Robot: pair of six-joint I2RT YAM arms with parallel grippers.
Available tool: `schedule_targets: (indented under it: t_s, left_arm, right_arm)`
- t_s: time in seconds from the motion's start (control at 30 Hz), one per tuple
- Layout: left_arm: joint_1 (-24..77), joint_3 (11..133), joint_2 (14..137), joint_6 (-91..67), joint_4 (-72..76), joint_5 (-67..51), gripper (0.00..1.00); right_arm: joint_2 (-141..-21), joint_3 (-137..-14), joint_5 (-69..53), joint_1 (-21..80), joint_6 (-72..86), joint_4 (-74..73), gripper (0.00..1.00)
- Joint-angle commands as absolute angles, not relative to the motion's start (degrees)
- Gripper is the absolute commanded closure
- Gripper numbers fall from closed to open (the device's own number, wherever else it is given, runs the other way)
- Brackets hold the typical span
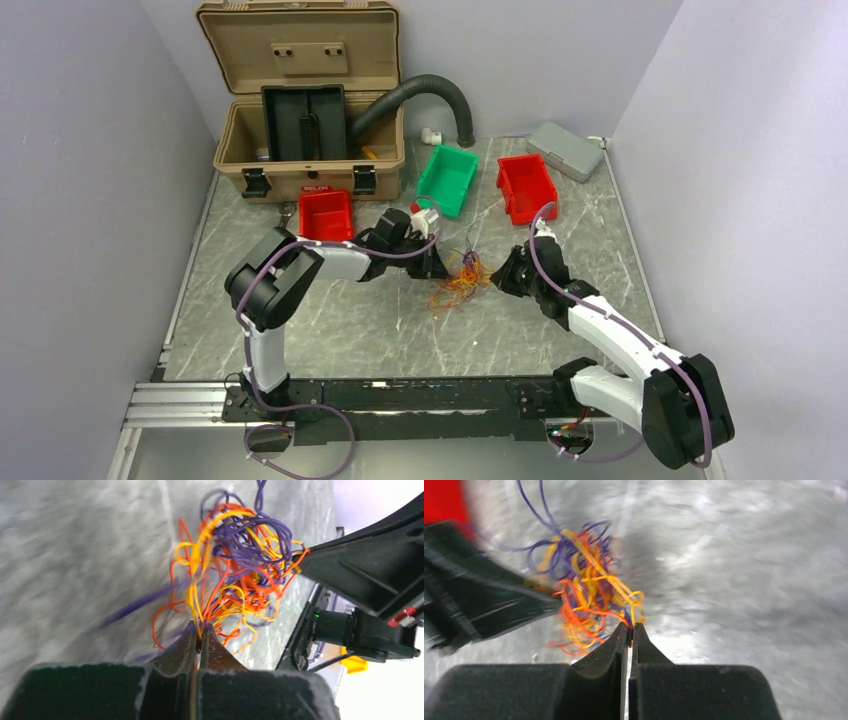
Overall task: Untangle the cables
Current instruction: Untie the cable.
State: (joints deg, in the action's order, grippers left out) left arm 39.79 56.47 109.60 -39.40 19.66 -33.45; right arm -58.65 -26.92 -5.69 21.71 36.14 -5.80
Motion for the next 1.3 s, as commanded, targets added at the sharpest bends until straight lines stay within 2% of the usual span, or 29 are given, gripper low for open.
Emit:
schedule_targets:
  t_s: [0.0, 0.27, 0.43, 0.6, 0.7, 0.8, 0.87, 0.9, 0.97, 1.0, 1.03, 1.1, 1.13, 1.2, 1.27]
  left_arm:
    - [34.9, 53.3, 103.4, -33.4, 11.1, -26.9, 1.00]
    - [30.9, 50.2, 96.2, -26.0, 0.2, -19.2, 1.00]
    - [29.8, 48.4, 93.8, -27.2, -3.6, -13.2, 1.00]
    - [28.1, 45.4, 89.0, -30.5, -8.1, -2.3, 1.00]
    - [28.0, 44.3, 86.7, -28.3, -6.4, -4.0, 1.00]
    - [28.0, 44.8, 86.9, -26.5, -5.4, -8.8, 1.00]
    - [28.2, 45.2, 87.9, -24.6, -3.5, -13.9, 1.00]
    - [28.3, 45.4, 88.2, -24.2, -2.6, -16.3, 1.00]
    - [29.0, 45.8, 88.8, -23.0, -0.7, -21.1, 1.00]
    - [29.7, 46.3, 89.0, -22.6, -0.5, -22.2, 0.90]
    - [30.7, 47.1, 89.2, -21.9, -0.9, -22.3, 0.73]
    - [33.5, 49.3, 89.3, -20.3, -3.2, -20.1, 0.43]
    - [35.0, 50.4, 89.2, -19.5, -4.6, -18.0, 0.33]
    - [37.3, 53.2, 89.4, -18.0, -7.7, -14.6, 0.24]
    - [39.0, 55.7, 89.8, -16.9, -10.0, -11.7, 0.21]
  right_arm:
    - [-59.5, -29.9, 19.5, 20.7, 45.7, -19.8, 1.00]
    - [-58.4, -29.2, 25.6, 19.3, 51.7, -23.5, 1.00]
    - [-54.9, -27.6, 26.2, 16.5, 51.4, -22.7, 1.00]
    - [-52.0, -28.2, 31.9, 13.1, 53.1, -27.1, 1.00]
    - [-50.7, -27.4, 27.2, 12.5, 47.3, -23.5, 1.00]
    - [-51.9, -26.9, 13.6, 12.5, 37.8, -16.1, 1.00]
    - [-53.6, -27.4, -2.9, 12.5, 28.4, -11.3, 0.92]
    - [-54.4, -27.6, -8.5, 12.5, 26.8, -10.0, 0.81]
    - [-55.1, -27.0, -16.0, 12.6, 26.5, -6.5, 0.39]
    - [-55.2, -26.6, -18.4, 12.7, 26.3, -5.3, 0.30]
    - [-55.3, -26.4, -19.4, 12.7, 26.1, -4.5, 0.26]
    - [-55.7, -26.3, -19.2, 12.8, 25.8, -4.4, 0.24]
    - [-56.0, -26.3, -19.1, 12.8, 25.4, -4.4, 0.24]
    - [-56.8, -26.4, -19.9, 12.9, 24.7, -4.4, 0.24]
    - [-57.6, -26.4, -21.2, 12.8, 24.6, -3.8, 0.24]
